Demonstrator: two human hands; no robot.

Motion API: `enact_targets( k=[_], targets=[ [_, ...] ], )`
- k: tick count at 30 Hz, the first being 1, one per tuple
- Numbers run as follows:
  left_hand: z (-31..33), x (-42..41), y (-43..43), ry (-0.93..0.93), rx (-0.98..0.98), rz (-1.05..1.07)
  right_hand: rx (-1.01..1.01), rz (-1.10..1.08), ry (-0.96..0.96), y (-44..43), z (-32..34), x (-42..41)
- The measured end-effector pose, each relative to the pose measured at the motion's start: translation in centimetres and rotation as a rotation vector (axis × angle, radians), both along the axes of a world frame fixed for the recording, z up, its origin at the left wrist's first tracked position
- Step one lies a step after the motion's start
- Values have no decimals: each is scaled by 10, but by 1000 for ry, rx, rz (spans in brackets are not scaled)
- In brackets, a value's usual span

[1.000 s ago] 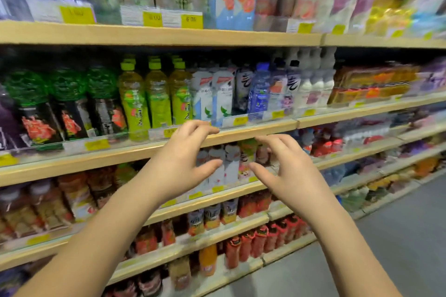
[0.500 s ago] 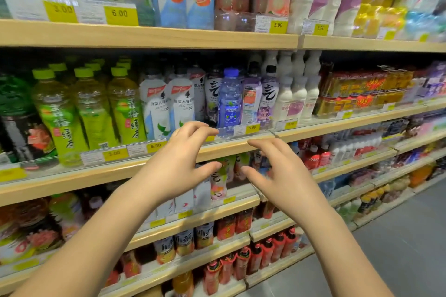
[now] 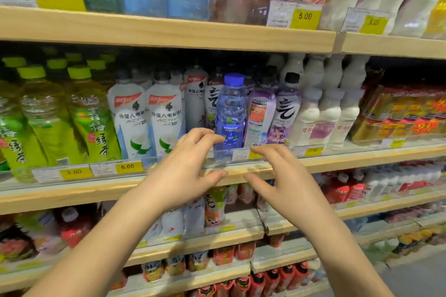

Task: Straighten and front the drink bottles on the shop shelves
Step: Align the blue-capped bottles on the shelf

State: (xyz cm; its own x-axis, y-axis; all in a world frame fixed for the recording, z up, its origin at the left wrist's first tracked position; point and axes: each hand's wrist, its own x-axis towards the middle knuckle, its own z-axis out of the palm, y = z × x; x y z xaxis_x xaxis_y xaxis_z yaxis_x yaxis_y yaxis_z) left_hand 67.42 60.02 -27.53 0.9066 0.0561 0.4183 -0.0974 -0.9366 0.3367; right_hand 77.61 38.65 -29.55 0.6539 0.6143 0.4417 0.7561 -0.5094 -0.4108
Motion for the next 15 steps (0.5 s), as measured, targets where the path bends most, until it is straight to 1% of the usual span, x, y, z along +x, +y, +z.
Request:
enact_targets(
  k=[8,9,12,15],
  targets=[
    [-9,30,-27,-18,-44,197,-12,223,16,-14,-24,65],
    [-9,34,-30,-25,-74,222,-18,243,19,-15,-26,70],
    [-11,48,-37,-85,-267,289,-36,298,33,-18,-34,81],
    [-6,64,-39,-137,-365,346,-35,333,54,-19,-41,85]
  ],
)
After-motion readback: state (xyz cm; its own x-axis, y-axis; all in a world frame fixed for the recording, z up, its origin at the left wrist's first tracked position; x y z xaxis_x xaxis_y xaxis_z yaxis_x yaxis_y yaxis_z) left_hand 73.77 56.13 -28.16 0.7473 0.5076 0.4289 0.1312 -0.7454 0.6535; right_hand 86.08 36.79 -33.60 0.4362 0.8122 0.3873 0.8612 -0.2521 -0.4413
